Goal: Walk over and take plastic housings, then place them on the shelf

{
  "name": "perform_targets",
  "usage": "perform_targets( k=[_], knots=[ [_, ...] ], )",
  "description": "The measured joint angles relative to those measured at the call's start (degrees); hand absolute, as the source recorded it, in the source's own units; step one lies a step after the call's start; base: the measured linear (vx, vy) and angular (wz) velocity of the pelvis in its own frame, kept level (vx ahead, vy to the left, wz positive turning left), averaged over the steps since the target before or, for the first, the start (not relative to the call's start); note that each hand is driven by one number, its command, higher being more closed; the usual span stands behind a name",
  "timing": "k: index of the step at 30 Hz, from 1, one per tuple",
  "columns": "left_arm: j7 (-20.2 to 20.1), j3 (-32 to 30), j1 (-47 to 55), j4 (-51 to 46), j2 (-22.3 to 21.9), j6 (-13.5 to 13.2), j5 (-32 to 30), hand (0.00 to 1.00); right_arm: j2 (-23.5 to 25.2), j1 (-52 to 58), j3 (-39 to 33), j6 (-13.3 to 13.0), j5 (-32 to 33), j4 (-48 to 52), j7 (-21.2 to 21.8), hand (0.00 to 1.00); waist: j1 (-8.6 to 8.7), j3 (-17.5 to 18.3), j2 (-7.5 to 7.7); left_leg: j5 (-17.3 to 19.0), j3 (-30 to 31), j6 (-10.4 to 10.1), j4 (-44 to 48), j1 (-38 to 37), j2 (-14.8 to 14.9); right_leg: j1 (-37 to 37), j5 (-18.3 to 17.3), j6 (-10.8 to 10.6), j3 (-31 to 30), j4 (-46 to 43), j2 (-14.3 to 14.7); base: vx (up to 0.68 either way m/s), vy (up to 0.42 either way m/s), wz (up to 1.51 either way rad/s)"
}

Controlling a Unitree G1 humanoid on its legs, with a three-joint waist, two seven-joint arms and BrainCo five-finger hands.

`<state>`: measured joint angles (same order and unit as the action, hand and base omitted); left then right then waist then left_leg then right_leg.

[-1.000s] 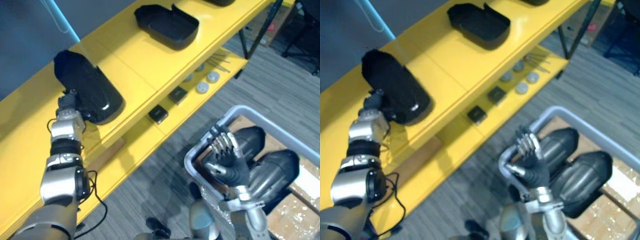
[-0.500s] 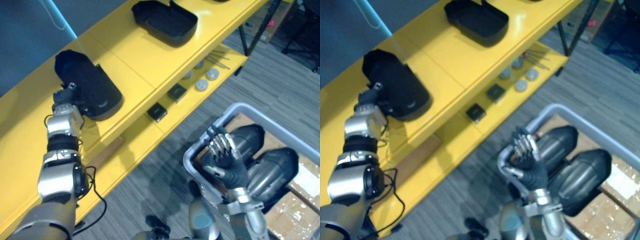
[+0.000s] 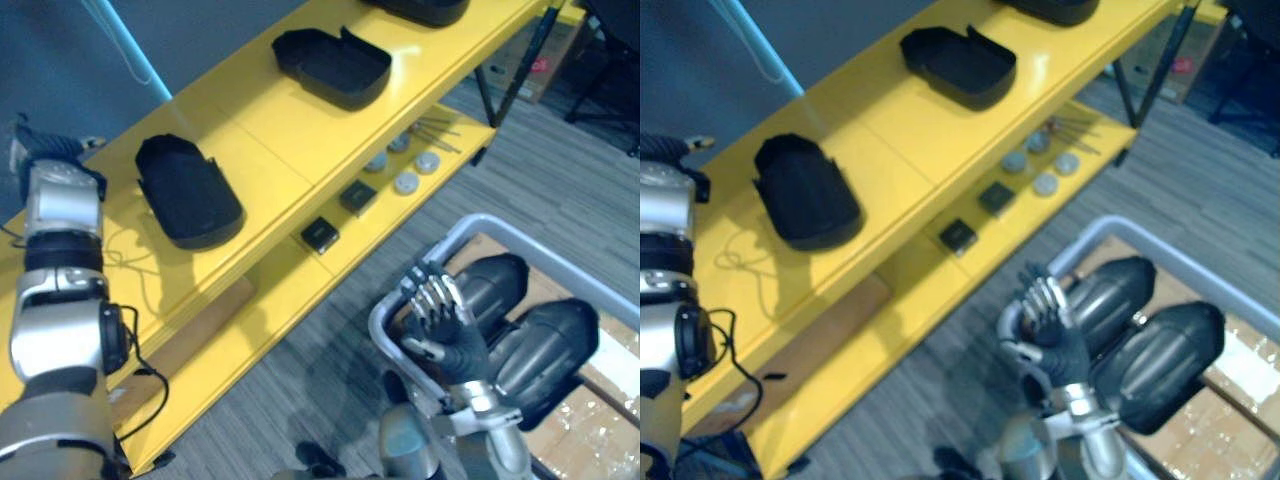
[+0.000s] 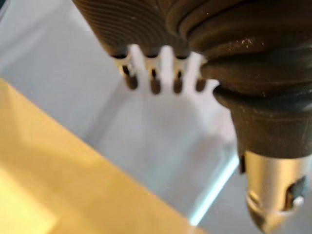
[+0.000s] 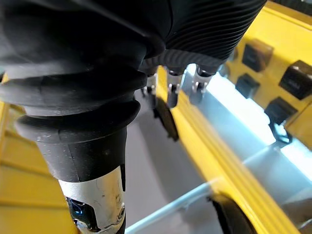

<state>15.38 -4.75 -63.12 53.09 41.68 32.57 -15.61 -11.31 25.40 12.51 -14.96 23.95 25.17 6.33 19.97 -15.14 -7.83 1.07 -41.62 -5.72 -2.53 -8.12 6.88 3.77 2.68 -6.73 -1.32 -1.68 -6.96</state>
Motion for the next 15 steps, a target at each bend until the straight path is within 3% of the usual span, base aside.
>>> perform_targets(
  k=[3, 6, 8, 9, 10, 11, 13, 15],
  knots=[
    [2.0, 1.1, 0.0, 1.5, 0.0, -0.4, 4.5, 0.0, -0.3, -0.5, 0.0, 0.0, 0.0, 0.0, 0.0, 0.0, 0.28, 1.0, 0.85, 0.0, 0.1, 0.0, 0.0, -0.4, 0.1, -0.5, 0.1, 0.1, 0.0, 0.3, 0.1, -0.02, -0.007, 0.0],
    [5.1, 1.1, 0.1, 2.5, 0.2, -4.6, 10.3, 0.0, -0.1, -0.4, -0.1, -1.0, -0.1, 0.0, 0.1, 0.0, 0.54, 1.8, 1.77, 0.0, 0.6, -0.1, 0.0, -1.0, 0.1, -1.9, 0.3, 0.0, 0.3, 1.3, 0.0, -0.06, -0.023, 0.05],
    [7.3, 1.1, 0.1, 2.4, 0.2, -11.6, 15.4, 0.0, 0.5, -0.6, -1.1, -3.4, -0.1, -0.1, 0.0, 0.0, 0.45, 2.9, 2.15, 0.0, 1.2, -0.1, -0.1, -0.7, 0.1, -2.2, 0.9, -0.1, 1.1, 2.2, -0.1, -0.06, -0.035, 0.12],
    [7.8, 1.0, 0.1, 1.9, 0.2, -13.8, 17.2, 0.0, 1.0, -0.7, -1.5, -4.6, -0.1, -0.1, -0.1, 0.0, 0.44, 2.9, 2.19, 0.0, 1.5, -0.1, -0.2, -0.7, 0.0, -2.5, 1.0, -0.1, 1.4, 2.4, 0.0, -0.06, -0.039, 0.2],
    [8.2, 0.9, 0.5, -0.5, 0.1, -17.9, 20.9, 0.0, 1.6, -1.1, -2.4, -7.0, -0.6, -0.1, -0.5, 0.0, 0.23, 3.1, 2.22, -0.2, 2.0, -0.2, -0.8, -0.8, -0.1, -3.0, 1.0, -0.1, 2.0, 2.5, 0.0, -0.08, -0.034, 0.21],
    [8.3, 0.8, 2.2, -5.7, 0.1, -21.3, 24.7, 0.0, 2.0, -1.5, -3.6, -9.2, -1.8, -0.1, -1.5, 0.0, -0.45, 3.7, 2.23, -0.4, 2.4, -0.2, -1.3, -0.7, -0.3, -3.2, 1.0, -0.1, 2.5, 2.7, -0.1, -0.08, -0.029, 0.22],
    [8.3, 0.3, 7.2, -14.5, -0.1, -26.8, 27.6, 0.0, 2.2, -2.5, -4.9, -11.0, -2.8, -0.1, -2.8, 0.0, -0.72, 4.8, 2.12, -0.7, 3.8, -0.1, -1.9, -0.7, -0.4, -4.1, 1.0, -0.2, 3.8, 3.3, -0.1, -0.04, -0.033, 0.29],
    [8.1, -3.5, 16.6, -28.4, -3.1, -33.3, 30.9, 0.0, 2.1, -4.9, -7.5, -12.3, -4.2, -0.8, -5.3, 0.0, -2.55, 6.7, 2.01, -0.9, 5.3, -0.1, -2.0, -0.9, -0.2, -5.4, 1.0, -0.2, 5.8, 3.7, -0.1, 0.0, -0.032, 0.4]
  ],
)
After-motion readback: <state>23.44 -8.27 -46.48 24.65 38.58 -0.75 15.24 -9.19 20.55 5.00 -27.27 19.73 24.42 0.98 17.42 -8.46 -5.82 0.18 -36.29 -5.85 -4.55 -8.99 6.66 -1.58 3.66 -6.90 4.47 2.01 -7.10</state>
